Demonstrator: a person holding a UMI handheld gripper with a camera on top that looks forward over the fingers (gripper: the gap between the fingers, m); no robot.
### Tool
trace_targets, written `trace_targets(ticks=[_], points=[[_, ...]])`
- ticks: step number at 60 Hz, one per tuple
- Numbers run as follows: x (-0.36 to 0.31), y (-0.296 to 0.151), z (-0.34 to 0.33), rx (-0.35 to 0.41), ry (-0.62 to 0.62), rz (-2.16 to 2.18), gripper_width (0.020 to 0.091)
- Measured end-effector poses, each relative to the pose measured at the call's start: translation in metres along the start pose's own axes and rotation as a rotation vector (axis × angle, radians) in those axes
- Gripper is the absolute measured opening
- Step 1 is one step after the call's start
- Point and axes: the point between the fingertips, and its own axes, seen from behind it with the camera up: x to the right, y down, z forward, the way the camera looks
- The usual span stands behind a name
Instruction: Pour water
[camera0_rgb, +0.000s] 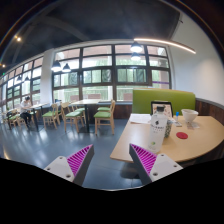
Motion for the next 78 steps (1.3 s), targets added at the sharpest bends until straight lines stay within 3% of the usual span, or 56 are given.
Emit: trace_targets(ticks=[20, 25, 34, 52, 55, 58, 72, 78], points=[[0.062, -0.01, 0.003, 0.055, 0.039, -0.023, 0.081], [0.088, -0.009, 0.007, 0.07, 0.104, -0.019, 0.081], [0.152, -0.018, 0.047, 0.107, 0.177, -0.031, 0.0814], [0.199, -0.041, 0.144, 0.173, 0.283, -0.061, 0.081], [0.191, -0.051, 0.147, 0.206, 0.296, -0.049, 0.0765], [0.203, -0.048, 0.162, 0.204, 0.307, -0.03, 0.058], [0.206, -0.048, 0.171, 0.229, 0.273, -0.004, 0.0567], [0.205, -0.05, 0.169, 0.244, 0.269, -0.004, 0.0479]])
